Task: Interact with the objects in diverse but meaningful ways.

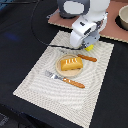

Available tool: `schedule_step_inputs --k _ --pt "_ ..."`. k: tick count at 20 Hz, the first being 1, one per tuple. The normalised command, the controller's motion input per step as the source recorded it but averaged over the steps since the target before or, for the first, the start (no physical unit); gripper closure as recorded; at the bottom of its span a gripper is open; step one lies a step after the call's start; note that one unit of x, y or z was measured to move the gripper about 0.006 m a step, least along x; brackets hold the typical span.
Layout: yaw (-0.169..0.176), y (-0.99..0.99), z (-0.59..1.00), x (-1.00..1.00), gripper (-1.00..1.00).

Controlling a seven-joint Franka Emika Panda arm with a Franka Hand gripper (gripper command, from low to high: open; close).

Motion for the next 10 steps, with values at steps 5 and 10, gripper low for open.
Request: schedule_step_inputs --k 5,10 --pt "-0.030 -0.37 1.00 -0.69 1.00" --pt "-0.008 -0.47 0.90 -0.59 1.00"
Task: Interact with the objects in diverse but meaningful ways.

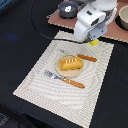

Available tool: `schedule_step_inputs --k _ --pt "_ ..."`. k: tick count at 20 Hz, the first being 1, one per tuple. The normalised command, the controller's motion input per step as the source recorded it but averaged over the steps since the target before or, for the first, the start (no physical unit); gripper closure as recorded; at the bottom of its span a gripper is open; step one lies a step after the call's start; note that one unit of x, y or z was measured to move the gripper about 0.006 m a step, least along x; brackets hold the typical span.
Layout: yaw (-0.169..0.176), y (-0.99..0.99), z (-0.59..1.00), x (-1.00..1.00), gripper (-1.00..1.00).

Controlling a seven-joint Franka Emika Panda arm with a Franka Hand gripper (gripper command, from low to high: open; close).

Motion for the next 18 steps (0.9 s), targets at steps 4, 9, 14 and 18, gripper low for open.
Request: schedule_step_inputs --k 4,9,14,18 --pt "0.000 -0.59 0.58 -0.43 1.00" --pt "0.000 -0.84 0.14 -0.17 1.00" --pt "0.000 -0.93 0.05 -0.06 1.00" --pt "0.000 -0.95 0.05 -0.02 1.00"
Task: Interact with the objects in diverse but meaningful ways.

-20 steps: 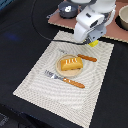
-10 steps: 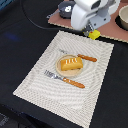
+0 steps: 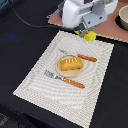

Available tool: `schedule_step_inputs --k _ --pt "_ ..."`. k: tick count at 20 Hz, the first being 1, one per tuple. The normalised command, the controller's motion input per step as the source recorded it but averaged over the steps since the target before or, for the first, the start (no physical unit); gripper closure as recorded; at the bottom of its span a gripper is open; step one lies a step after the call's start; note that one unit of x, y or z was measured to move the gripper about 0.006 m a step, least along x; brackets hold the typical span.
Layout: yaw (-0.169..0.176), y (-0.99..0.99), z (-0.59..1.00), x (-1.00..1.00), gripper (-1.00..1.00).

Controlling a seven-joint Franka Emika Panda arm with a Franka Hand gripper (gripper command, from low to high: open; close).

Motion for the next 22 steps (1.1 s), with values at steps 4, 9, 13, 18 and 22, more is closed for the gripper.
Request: schedule_step_inputs --k 4,9,13,18,22 --pt "0.000 -0.95 0.03 -0.03 1.00" --pt "0.000 -0.93 0.00 -0.12 1.00" --pt "0.000 -0.93 -0.02 -0.12 1.00" --pt "0.000 -0.95 -0.09 -0.06 1.00" --pt "0.000 -0.98 -0.18 0.00 1.00"
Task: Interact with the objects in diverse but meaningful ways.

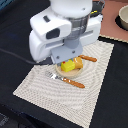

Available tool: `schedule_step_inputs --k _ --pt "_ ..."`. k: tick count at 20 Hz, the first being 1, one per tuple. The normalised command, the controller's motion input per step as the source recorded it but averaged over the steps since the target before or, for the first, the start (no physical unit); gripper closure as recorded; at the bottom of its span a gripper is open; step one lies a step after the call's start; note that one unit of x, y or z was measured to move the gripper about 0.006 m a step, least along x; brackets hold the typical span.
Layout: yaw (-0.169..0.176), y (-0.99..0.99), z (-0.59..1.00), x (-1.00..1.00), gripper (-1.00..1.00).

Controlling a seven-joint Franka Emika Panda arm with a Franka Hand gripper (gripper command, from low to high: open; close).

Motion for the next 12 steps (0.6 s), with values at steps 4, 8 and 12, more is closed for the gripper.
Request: schedule_step_inputs --k 4,8,12 --pt "0.000 -0.86 -0.41 0.02 1.00" --pt "0.000 -0.52 -0.46 0.04 1.00" --pt "0.000 -0.17 -0.41 0.15 1.00"
